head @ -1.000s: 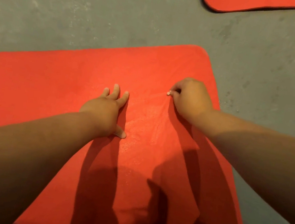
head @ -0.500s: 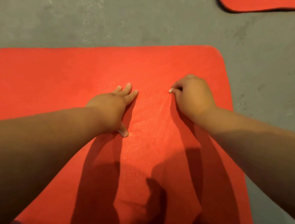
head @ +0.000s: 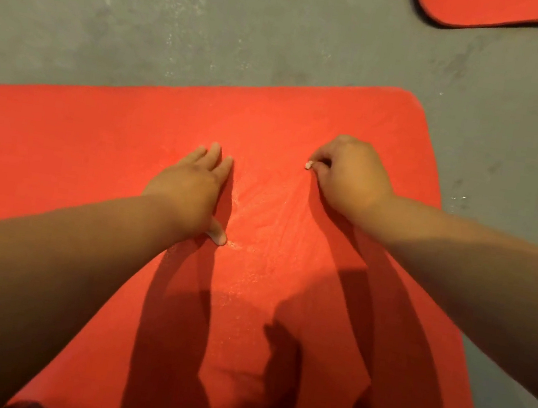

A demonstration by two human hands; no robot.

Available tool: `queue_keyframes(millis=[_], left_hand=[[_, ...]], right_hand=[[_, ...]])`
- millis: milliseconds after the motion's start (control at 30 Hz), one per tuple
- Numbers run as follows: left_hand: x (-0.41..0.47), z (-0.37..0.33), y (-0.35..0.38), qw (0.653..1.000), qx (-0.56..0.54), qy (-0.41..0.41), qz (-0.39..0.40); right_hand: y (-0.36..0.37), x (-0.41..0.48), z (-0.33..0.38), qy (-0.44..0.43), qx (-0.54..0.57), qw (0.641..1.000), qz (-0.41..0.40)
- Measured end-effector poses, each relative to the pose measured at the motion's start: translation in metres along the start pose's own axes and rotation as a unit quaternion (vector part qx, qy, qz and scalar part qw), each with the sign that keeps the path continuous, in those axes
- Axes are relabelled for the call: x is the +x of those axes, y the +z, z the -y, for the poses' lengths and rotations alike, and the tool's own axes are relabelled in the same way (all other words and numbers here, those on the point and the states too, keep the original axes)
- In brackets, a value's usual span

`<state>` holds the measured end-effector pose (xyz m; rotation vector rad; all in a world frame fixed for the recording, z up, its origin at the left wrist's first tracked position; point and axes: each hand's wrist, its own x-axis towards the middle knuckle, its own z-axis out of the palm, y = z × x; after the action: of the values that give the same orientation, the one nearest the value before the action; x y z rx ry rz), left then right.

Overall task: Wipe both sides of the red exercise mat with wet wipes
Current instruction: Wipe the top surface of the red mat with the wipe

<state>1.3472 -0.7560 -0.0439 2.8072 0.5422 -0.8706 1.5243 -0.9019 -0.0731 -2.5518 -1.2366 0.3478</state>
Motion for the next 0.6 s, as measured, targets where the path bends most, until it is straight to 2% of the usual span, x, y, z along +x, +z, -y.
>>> queue_keyframes(millis=[67,100,167,233,300,367,433,467,533,600], left_hand=[[-0.002,0.003,0.000,1.000,-0.023,-0.010,0.018],[-0.001,0.006,-0.001,0.999,-0.027,-0.005,0.025],[0.000,0.012,-0.005,0.999,-0.021,0.012,0.036],[0.001,0.018,-0.006,0.998,-0.011,0.027,0.049],[0.003,0.022,-0.005,0.998,-0.012,0.035,0.051],[0.003,0.025,-0.003,0.998,-0.021,0.040,0.038],[0.001,0.027,0.000,0.999,-0.036,0.036,0.014],[-0.002,0.029,0.002,0.998,-0.046,0.031,-0.002],[-0.012,0.035,0.010,0.996,-0.077,0.010,-0.044],[-0.023,0.038,0.018,0.991,-0.106,-0.007,-0.077]], right_hand=[[0.013,-0.026,0.019,-0.028,0.027,0.998,0.049],[0.020,-0.048,0.034,-0.074,0.039,0.993,0.088],[0.028,-0.094,0.064,-0.203,0.072,0.959,0.183],[0.030,-0.101,0.066,-0.283,0.095,0.930,0.216],[0.023,-0.065,0.051,-0.237,0.068,0.952,0.183],[0.013,-0.016,0.028,-0.114,0.055,0.989,0.074],[0.004,0.019,0.015,-0.001,0.028,1.000,0.013],[0.006,0.023,0.019,0.019,0.014,1.000,0.006],[0.022,0.006,0.037,-0.010,0.042,0.998,0.043],[0.038,-0.040,0.070,-0.108,0.075,0.983,0.125]])
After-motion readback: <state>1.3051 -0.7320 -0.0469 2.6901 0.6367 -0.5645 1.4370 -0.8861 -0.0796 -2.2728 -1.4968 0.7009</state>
